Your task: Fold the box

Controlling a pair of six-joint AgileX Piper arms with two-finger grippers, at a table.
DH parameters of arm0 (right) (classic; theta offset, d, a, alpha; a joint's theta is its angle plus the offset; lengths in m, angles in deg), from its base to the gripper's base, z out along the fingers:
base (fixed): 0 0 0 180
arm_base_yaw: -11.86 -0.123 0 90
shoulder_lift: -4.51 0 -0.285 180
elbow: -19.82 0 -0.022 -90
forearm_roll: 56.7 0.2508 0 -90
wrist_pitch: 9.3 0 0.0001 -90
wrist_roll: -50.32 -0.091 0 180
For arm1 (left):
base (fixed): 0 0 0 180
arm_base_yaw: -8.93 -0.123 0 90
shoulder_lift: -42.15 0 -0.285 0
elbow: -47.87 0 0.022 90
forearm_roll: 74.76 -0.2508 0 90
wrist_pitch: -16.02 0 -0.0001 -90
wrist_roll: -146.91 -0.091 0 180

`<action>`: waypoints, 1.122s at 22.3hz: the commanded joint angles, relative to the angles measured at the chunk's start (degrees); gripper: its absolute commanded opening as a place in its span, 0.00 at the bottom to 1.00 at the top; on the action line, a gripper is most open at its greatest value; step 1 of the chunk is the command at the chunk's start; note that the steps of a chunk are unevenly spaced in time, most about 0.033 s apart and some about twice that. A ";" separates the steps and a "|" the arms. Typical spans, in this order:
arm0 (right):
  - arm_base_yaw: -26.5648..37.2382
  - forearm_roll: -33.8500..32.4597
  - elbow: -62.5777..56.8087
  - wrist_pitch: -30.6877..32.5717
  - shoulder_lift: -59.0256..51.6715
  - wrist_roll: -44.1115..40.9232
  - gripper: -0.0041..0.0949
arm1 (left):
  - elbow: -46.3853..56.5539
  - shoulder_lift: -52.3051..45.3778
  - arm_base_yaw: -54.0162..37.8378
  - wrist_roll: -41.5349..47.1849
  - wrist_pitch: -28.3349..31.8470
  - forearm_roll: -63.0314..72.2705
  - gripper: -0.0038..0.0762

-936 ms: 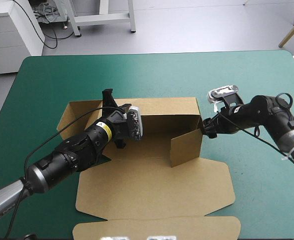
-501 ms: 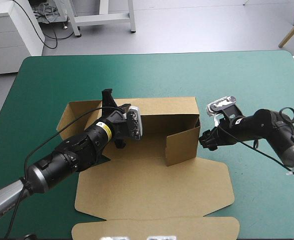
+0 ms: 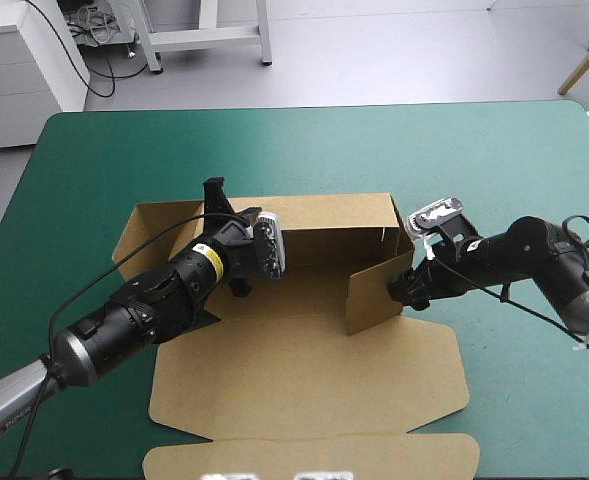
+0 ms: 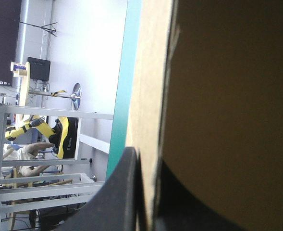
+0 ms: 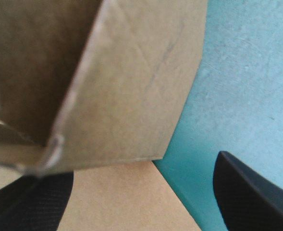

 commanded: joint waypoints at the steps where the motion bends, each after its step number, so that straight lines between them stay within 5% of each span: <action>1: 0.19 7.01 0.90 -2.68 -1.55 4.82 0.79 | 0.21 -0.28 -0.29 1.59 -8.31 2.98 0.04; 4: 0.19 12.42 0.76 -5.38 -0.77 9.45 0.79 | 0.61 1.22 -0.29 1.59 -8.56 3.09 0.04; 16: 0.19 14.01 0.76 -7.32 -0.28 13.66 0.77 | 0.72 5.40 4.78 -2.92 -14.41 6.13 0.04; 21: 0.19 14.37 0.76 -7.10 0.03 13.92 0.56 | 0.72 6.22 4.78 -2.65 -13.15 6.28 0.04; 25: 0.19 14.49 0.76 -4.85 0.03 13.92 0.24 | 0.72 6.22 4.78 -2.65 -11.85 6.28 0.04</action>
